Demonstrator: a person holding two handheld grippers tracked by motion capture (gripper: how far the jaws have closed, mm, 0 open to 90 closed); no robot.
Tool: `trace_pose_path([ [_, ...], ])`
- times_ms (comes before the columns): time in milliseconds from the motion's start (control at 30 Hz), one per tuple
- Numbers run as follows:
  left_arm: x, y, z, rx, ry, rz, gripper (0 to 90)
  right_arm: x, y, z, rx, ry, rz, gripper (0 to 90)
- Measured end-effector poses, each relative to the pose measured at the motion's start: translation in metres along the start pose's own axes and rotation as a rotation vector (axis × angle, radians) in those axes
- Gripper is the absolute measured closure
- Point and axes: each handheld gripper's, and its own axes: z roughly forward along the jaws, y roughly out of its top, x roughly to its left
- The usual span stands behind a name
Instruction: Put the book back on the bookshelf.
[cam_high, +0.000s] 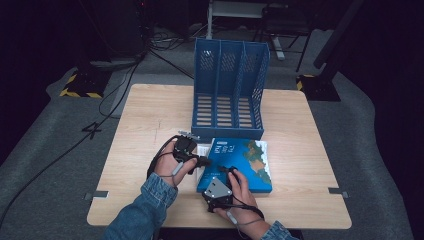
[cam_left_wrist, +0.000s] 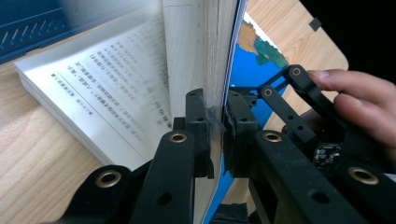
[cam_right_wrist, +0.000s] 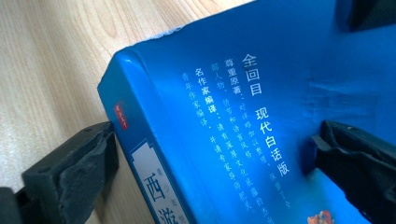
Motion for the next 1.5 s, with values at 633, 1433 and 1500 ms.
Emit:
trace_pose_path([
  [633,0.009,-0.001,0.000,-0.036,-0.034,-0.066,82.3,0.006,-0.004,0.006,-0.092,-0.054,0.000,0.0],
  [1433,0.005,-0.004,0.005,-0.160,0.032,-0.072,82.1,-0.001,-0.007,0.018,-0.113,-0.176,-0.099,0.0],
  [1500,0.006,-0.004,0.005,-0.165,0.021,-0.089,82.2,-0.001,-0.005,0.019,-0.100,-0.186,-0.104,0.0],
])
